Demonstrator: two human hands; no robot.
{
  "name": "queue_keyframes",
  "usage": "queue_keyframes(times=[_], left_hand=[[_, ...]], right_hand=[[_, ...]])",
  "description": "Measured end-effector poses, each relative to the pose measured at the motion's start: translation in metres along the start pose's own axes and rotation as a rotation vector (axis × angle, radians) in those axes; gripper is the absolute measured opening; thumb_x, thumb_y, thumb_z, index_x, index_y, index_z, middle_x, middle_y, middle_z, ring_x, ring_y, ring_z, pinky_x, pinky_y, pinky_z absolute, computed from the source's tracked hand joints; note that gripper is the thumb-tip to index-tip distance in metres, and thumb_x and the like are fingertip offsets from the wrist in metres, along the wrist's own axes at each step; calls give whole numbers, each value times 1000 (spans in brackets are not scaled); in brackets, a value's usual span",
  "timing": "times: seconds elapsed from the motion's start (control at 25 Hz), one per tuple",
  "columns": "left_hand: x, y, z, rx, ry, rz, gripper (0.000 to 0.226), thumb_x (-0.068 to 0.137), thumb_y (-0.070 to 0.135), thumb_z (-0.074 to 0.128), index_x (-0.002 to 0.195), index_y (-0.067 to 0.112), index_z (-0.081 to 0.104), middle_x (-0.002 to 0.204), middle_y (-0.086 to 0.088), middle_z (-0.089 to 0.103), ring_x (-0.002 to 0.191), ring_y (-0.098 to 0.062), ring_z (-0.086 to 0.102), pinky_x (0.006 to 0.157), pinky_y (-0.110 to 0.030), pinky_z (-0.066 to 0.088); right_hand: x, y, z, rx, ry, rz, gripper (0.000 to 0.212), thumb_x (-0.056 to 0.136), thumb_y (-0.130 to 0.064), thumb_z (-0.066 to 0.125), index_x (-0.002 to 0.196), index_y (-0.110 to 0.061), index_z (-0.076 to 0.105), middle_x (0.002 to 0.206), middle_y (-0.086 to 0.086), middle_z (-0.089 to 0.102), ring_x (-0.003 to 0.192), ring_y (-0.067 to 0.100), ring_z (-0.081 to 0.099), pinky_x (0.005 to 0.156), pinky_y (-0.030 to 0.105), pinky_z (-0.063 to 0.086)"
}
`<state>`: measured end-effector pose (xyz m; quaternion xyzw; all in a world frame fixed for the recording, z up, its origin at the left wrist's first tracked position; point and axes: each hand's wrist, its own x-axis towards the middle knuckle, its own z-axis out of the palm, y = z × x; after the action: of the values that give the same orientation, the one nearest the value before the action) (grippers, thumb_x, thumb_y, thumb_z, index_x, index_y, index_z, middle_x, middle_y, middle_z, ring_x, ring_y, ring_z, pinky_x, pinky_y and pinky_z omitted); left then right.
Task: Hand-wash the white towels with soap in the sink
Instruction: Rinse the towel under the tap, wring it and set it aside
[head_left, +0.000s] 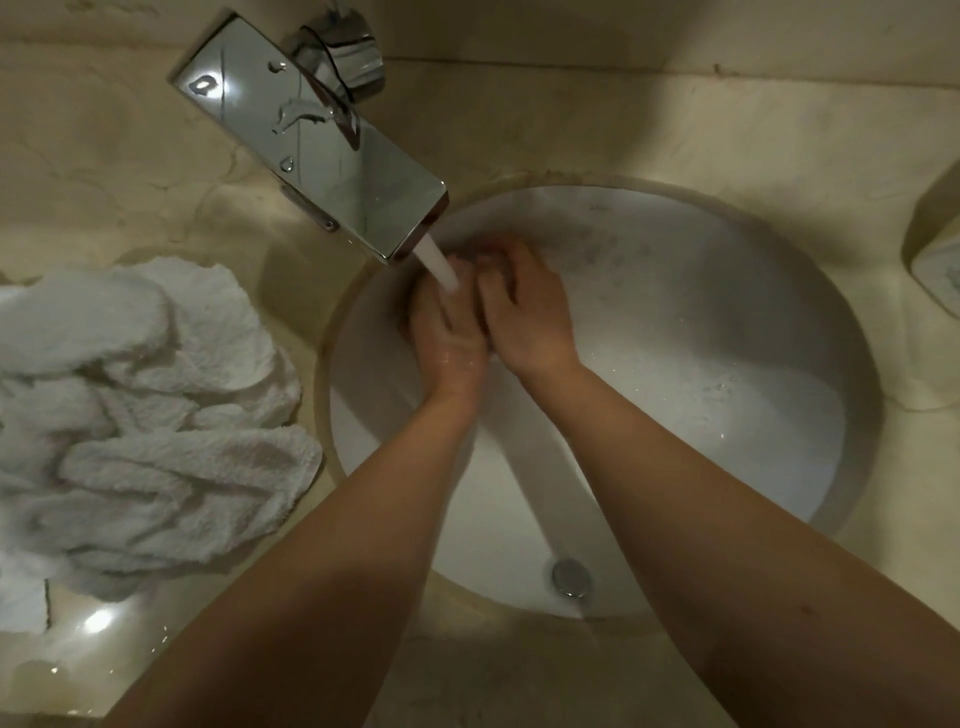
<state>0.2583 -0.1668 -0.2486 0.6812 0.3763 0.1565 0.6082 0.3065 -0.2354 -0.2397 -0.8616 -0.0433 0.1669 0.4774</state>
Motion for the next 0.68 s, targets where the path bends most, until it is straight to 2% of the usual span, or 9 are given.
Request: queue_keyframes(times=[0.08, 0.16, 0.24, 0.32, 0.36, 0.44, 0.48, 0.6, 0.68], left_hand=[[2, 0, 7, -47, -17, -110, 44, 93, 45, 42, 106, 10, 65, 100, 1, 68, 90, 3, 64, 85, -23, 48], [-1, -4, 12, -2, -71, -221, 65, 87, 64, 38, 126, 16, 60, 124, -2, 65, 114, -8, 61, 100, -28, 47], [-4, -13, 14, 48, -83, -212, 89, 81, 74, 33, 140, 9, 50, 138, -8, 58, 126, -18, 55, 103, -21, 45], [0, -25, 18, 139, -105, -170, 92, 84, 76, 28, 139, 5, 51, 136, -9, 59, 125, -21, 57, 95, -8, 41], [1, -28, 20, 208, -134, -139, 93, 86, 77, 26, 142, 7, 50, 140, -9, 57, 129, -21, 54, 100, -9, 38], [6, -40, 23, 248, -109, -66, 84, 90, 75, 33, 144, 13, 50, 145, -10, 52, 135, -27, 48, 116, -34, 34], [8, -49, 26, 238, -61, -45, 75, 90, 71, 39, 141, 17, 52, 142, -10, 54, 134, -28, 49, 115, -46, 35], [14, -58, 31, 349, -30, 62, 59, 92, 63, 43, 131, 20, 58, 130, -6, 61, 124, -25, 54, 107, -47, 40], [18, -56, 35, 434, 28, 160, 49, 94, 55, 47, 120, 16, 62, 118, -11, 65, 113, -29, 60, 103, -46, 45]], right_hand=[[2, 5, 7, -9, 19, 46, 43, 93, -52, 42, 111, -21, 66, 109, 0, 68, 101, 17, 62, 90, 39, 49], [5, 11, 12, 4, 74, 139, 57, 83, -68, 39, 106, -23, 67, 106, -2, 68, 99, 17, 62, 89, 37, 49], [7, 13, 14, -5, 116, 180, 64, 77, -72, 41, 103, -19, 67, 103, 0, 68, 96, 18, 62, 85, 33, 48], [10, 15, 15, 0, 148, 168, 53, 83, -63, 48, 97, -16, 67, 97, 1, 68, 91, 19, 61, 82, 32, 47], [12, 18, 15, 16, 161, 157, 47, 86, -57, 50, 96, -14, 67, 95, 3, 68, 89, 21, 62, 81, 31, 47], [17, 25, 15, 20, 172, 137, 49, 91, -50, 46, 96, -7, 69, 93, 9, 70, 87, 26, 64, 77, 30, 45], [19, 30, 15, -1, 170, 126, 51, 93, -48, 43, 94, -4, 69, 90, 13, 70, 85, 28, 65, 74, 29, 43], [26, 34, 15, -103, 194, 25, 44, 96, -30, 43, 81, 3, 67, 77, 21, 68, 71, 35, 64, 63, 24, 32], [29, 34, 17, -194, 249, -74, 38, 95, -21, 47, 79, 5, 68, 72, 23, 68, 64, 35, 65, 61, 28, 36]])
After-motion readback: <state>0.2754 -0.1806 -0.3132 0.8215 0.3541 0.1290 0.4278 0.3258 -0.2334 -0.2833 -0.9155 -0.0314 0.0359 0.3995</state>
